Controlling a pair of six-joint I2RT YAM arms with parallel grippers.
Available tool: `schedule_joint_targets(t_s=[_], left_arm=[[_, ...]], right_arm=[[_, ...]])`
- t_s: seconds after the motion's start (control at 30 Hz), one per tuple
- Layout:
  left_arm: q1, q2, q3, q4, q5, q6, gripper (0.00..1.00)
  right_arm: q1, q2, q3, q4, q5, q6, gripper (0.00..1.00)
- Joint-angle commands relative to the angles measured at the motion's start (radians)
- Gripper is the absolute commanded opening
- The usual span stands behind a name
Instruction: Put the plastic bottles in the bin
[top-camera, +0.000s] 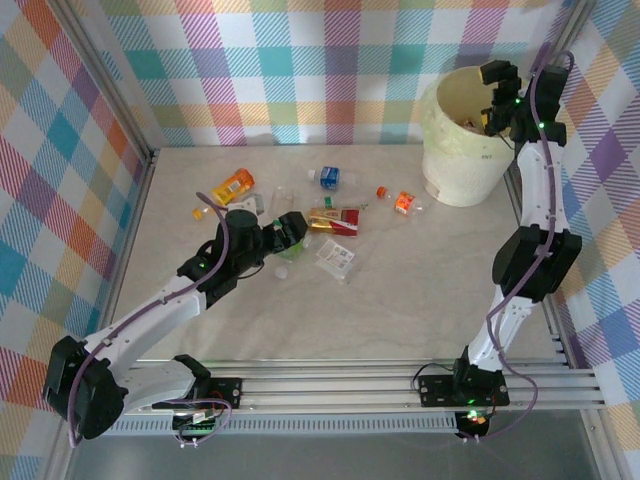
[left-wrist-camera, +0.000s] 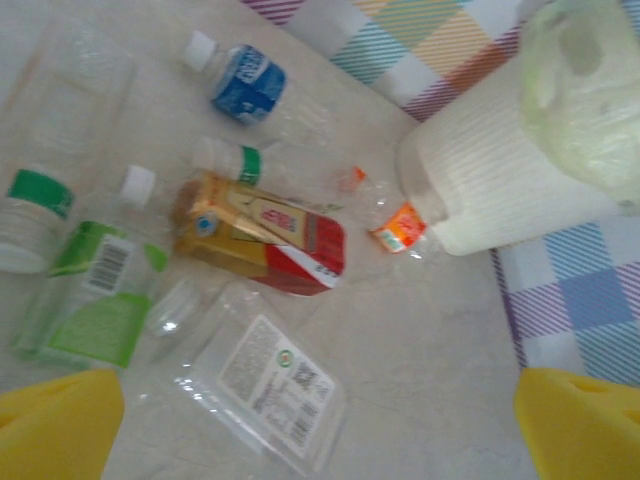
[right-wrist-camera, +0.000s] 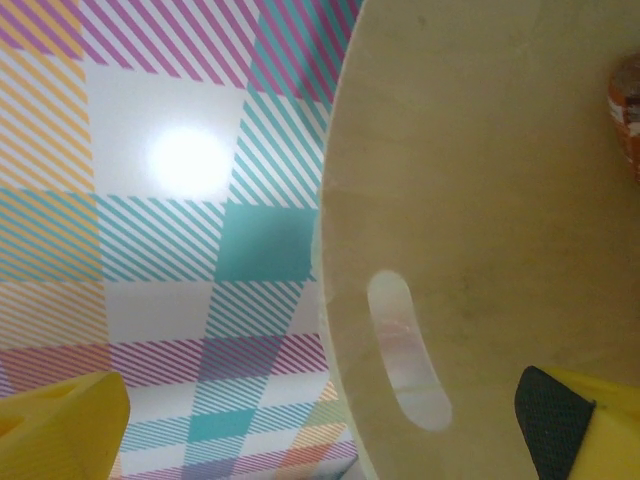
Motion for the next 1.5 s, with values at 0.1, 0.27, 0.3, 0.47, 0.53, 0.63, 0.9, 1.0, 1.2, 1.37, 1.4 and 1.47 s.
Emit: schedule_joint_targets(t_s=[0.1, 0.27, 0.3, 0.47, 0.53, 0.63, 0.9, 1.0, 1.2, 1.37, 1.4, 1.47], left_arm=[[-0.002, 0.052, 0.021, -0.117, -0.085, -0.023, 1.00], [0.000, 0.087, 0.043, -0.156, -0.109, -0.022, 1.00], [0.000, 0.097, 0.051, -0.178, -0.125, -0.028, 1.00], [0.006, 0.167, 0.103, -0.281, -0.148, -0.016, 1.00], [0.006, 0.198, 0.127, -0.307, -0.147, 0.004, 1.00], [0.008, 0.252, 0.164, -0.343, -0.158, 0.055, 1.00], [0.014, 0.403, 0.240, -0.399, -0.124, 0.214, 1.00], [0.016, 0.441, 0.249, -0.388, -0.129, 0.257, 1.00], [0.016, 0.515, 0.265, -0.351, -0.151, 0.345, 0.98], [0.023, 0.583, 0.287, -0.324, -0.147, 0.402, 0.94], [0.023, 0.597, 0.291, -0.320, -0.149, 0.406, 0.94], [0.025, 0.621, 0.298, -0.303, -0.148, 0.413, 0.93]], right_arm=[[0.025, -0.133, -0.130, 0.049, 0.008, -0.107, 1.00], [0.047, -0.212, -0.217, 0.080, 0.001, -0.189, 1.00], [0.053, -0.227, -0.231, 0.085, 0.000, -0.208, 1.00], [0.097, -0.300, -0.297, 0.085, -0.008, -0.325, 1.00], [0.126, -0.330, -0.317, 0.074, -0.006, -0.383, 1.00], [0.174, -0.373, -0.345, 0.056, -0.006, -0.475, 1.00], [0.273, -0.458, -0.398, -0.007, -0.001, -0.684, 1.00], [0.287, -0.484, -0.424, -0.009, -0.033, -0.718, 1.00], [0.301, -0.529, -0.484, -0.007, -0.067, -0.751, 1.00], [0.300, -0.566, -0.524, -0.012, -0.046, -0.791, 1.00], [0.300, -0.574, -0.532, -0.013, -0.042, -0.799, 1.00], [0.301, -0.587, -0.546, -0.011, -0.037, -0.807, 1.00]])
